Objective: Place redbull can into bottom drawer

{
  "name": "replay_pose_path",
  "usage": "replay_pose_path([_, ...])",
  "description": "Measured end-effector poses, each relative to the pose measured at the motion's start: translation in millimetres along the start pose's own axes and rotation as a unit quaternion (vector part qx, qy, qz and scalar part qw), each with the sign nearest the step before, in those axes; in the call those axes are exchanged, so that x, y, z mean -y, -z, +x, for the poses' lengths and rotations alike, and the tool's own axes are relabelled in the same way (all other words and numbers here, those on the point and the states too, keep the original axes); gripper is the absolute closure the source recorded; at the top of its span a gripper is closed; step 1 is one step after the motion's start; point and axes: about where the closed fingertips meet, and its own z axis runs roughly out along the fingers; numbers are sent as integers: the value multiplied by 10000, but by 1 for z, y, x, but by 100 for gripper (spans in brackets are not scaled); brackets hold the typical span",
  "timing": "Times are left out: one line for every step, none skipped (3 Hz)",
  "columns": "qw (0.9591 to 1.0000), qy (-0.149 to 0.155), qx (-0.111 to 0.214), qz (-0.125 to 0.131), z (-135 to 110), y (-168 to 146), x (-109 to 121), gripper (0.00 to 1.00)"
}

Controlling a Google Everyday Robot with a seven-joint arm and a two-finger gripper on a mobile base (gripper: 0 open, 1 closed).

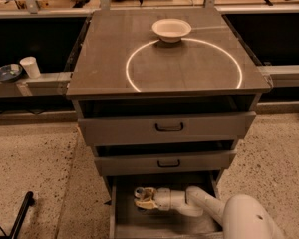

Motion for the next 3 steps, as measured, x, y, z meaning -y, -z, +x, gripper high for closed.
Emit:
replay_pose_path([9999, 43, 10, 115, 4, 4, 15, 76])
replay_pose_path([9999, 43, 10, 115, 4, 4, 15, 53])
replay_pose_path([9999, 43, 10, 115, 4, 4, 15, 31])
